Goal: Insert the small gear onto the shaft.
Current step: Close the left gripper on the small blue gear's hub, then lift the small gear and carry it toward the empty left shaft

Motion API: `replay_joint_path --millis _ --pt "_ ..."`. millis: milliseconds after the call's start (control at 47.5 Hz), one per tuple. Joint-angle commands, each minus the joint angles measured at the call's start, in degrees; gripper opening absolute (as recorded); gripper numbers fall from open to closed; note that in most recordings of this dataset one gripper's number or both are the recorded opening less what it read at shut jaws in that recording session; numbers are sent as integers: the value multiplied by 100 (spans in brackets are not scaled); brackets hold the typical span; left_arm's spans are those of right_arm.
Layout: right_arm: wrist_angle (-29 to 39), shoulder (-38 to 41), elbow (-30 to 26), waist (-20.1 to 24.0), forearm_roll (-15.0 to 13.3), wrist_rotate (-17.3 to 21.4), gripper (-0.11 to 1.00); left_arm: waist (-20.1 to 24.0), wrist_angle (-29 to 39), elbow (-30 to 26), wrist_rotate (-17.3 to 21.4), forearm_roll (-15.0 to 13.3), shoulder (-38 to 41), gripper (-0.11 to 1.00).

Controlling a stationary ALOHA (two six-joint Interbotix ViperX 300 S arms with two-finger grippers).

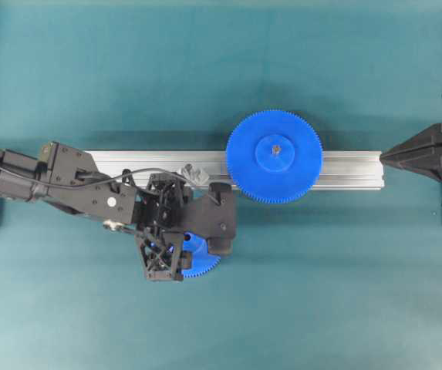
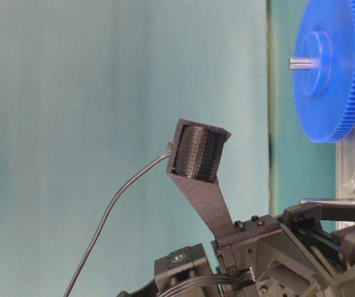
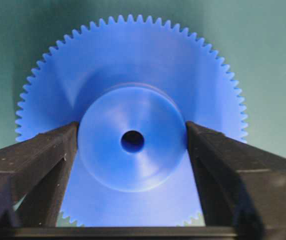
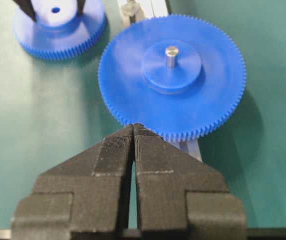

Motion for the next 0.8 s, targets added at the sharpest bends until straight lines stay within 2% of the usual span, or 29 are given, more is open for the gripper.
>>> replay_joint_path --millis 0,589,779 --pt "-53 44 -53 -9 -9 53 3 26 0 -26 -18 18 0 72" --pt "-176 35 -9 -132 -9 53 3 26 97 -510 9 26 -457 72" --pt "-193 35 9 -132 -9 53 3 26 606 -571 9 26 -756 72"
